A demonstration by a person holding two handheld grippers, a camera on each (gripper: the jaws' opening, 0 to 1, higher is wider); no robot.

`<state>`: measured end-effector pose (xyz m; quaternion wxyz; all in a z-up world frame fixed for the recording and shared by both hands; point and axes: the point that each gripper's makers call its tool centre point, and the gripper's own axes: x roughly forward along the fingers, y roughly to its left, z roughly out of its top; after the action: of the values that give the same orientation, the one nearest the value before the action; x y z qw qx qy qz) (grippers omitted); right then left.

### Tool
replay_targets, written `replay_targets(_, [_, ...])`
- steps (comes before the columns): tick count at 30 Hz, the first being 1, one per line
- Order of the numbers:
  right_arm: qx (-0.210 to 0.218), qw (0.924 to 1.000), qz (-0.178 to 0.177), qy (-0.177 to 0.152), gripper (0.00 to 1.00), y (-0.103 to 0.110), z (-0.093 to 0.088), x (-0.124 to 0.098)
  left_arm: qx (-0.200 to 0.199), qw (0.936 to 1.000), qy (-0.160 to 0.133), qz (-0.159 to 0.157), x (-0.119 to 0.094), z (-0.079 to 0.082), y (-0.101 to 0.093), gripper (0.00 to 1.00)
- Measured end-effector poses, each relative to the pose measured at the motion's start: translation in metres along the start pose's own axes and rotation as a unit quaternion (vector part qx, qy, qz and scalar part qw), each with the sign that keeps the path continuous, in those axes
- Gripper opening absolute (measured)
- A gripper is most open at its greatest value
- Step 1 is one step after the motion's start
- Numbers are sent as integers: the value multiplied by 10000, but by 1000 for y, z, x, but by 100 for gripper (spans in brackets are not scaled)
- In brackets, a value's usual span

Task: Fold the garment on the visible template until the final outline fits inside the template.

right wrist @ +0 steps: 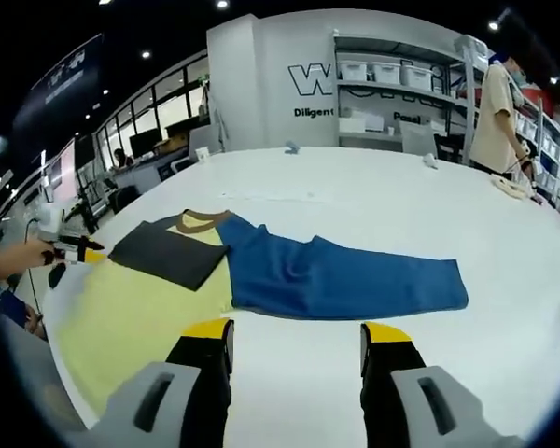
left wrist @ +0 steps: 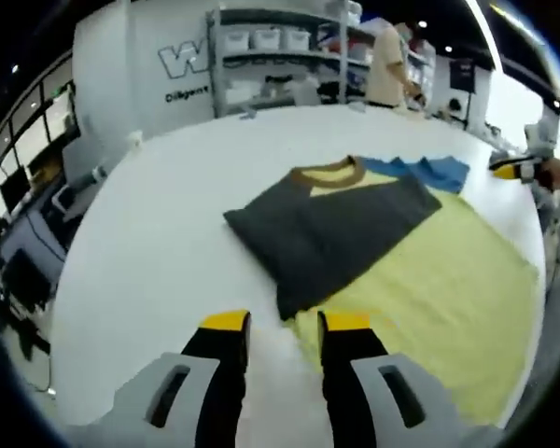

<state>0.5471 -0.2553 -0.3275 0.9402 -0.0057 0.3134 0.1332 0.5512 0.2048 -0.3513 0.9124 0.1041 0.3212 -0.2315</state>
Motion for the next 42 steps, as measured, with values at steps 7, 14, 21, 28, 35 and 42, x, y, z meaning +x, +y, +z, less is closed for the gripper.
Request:
replay_targets(7, [54,9995,-264,-161,49,-23,18,3,188,9983,-537,109,-33,32,-22,54])
replay_targets(14, [-192,9988,-415,-176,46,-44,31,12,758,9927,-929,-125,-49,45,-48,72])
replay_targets(21, [-192,9970,-751,27,43,-81,23,19,676,9935,-869,-289,-48,33,-59,79])
replay_targets(28, [-85,9923,-1184,347,40,-127,4,30,645,9947,-768,-244,-50,27,-59,82])
replay_targets(35, [118,9895,-1236,736,40,-151,-14,41,634,9945,-779,-280,-50,30,-57,88])
replay_targets(42, [422,9857,-1456,739,35,-183,-14,51,570,9944,-834,-318,-54,38,-56,89])
